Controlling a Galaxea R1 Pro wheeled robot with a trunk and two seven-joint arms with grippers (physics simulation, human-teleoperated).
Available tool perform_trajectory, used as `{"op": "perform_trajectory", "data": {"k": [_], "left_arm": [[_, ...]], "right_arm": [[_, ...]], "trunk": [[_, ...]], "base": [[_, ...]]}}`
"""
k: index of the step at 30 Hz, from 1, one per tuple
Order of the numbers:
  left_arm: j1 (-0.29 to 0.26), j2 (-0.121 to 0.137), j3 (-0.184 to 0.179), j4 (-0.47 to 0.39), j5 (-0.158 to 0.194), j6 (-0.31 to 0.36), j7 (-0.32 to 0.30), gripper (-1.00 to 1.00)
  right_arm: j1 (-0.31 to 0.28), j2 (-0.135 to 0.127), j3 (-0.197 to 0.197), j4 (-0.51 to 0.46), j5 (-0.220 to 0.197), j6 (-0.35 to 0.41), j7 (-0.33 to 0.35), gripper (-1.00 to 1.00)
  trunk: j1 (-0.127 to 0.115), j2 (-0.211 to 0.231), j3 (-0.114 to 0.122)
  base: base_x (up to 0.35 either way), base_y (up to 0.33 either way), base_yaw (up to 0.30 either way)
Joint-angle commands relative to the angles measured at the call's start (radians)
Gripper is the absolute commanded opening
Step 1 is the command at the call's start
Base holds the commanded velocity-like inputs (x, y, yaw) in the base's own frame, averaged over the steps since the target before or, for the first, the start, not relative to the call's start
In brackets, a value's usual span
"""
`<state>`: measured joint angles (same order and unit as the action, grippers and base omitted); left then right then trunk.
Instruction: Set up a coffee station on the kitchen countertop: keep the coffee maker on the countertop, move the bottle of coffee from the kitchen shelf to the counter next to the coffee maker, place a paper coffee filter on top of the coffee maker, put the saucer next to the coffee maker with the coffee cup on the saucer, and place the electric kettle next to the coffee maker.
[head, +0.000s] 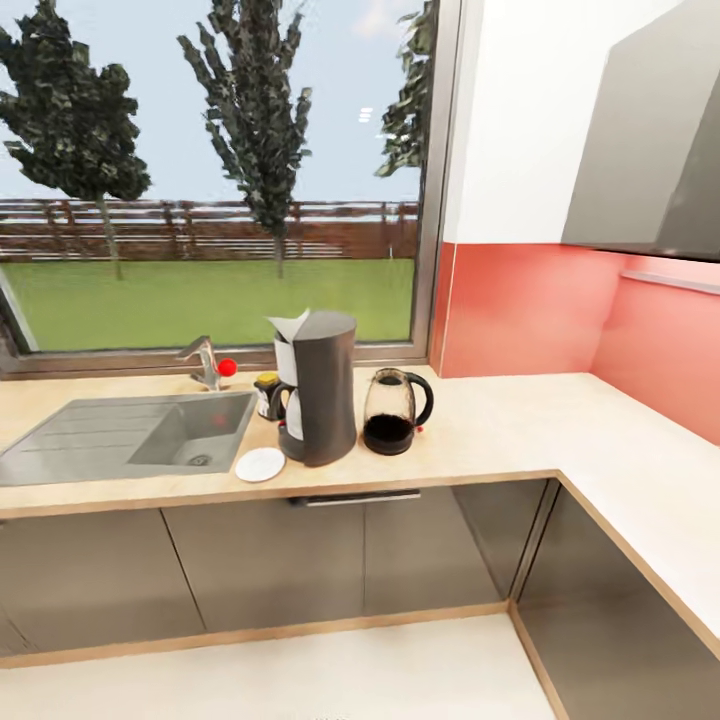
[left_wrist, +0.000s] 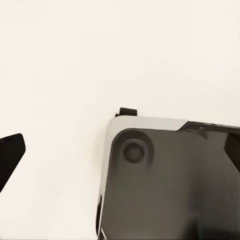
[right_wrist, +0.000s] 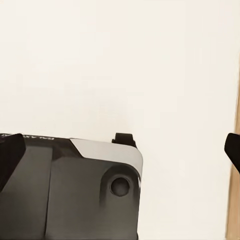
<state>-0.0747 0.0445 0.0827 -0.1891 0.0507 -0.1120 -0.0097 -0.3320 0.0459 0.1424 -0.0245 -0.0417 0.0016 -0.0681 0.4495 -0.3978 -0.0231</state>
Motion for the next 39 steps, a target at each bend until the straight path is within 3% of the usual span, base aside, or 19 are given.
{"op": "perform_trajectory", "data": {"k": [1, 14, 17, 31, 39], "left_arm": [[0.000, 0.001, 0.004, 0.001, 0.007, -0.003, 0.000, 1.00], [0.003, 0.012, 0.005, 0.007, 0.009, -0.003, 0.001, 1.00], [0.003, 0.011, 0.005, 0.008, 0.005, -0.003, 0.001, 1.00], [0.004, 0.014, 0.005, 0.011, 0.006, -0.002, 0.001, 1.00], [0.006, 0.013, 0.006, 0.011, 0.010, -0.003, 0.001, 1.00]], "right_arm": [[-0.001, 0.000, 0.008, 0.000, -0.004, 0.001, -0.004, 1.00], [0.028, -0.028, 0.011, 0.001, 0.003, 0.001, 0.000, 1.00], [0.035, -0.032, 0.034, -0.001, 0.006, 0.006, -0.004, 1.00], [0.039, -0.029, 0.031, -0.002, 0.001, 0.002, -0.004, 1.00], [0.046, -0.032, 0.031, 0.000, 0.002, -0.001, -0.004, 1.00]], "trunk": [[0.001, -0.002, -0.003], [0.001, -0.002, -0.016], [0.001, -0.002, -0.018], [0.001, -0.002, -0.032], [0.001, -0.002, -0.041]], "base": [[0.000, 0.000, 0.245], [0.000, 0.000, 0.244], [0.000, 0.000, 0.243], [0.016, 0.008, 0.230], [0.209, 0.207, 0.226]]}}
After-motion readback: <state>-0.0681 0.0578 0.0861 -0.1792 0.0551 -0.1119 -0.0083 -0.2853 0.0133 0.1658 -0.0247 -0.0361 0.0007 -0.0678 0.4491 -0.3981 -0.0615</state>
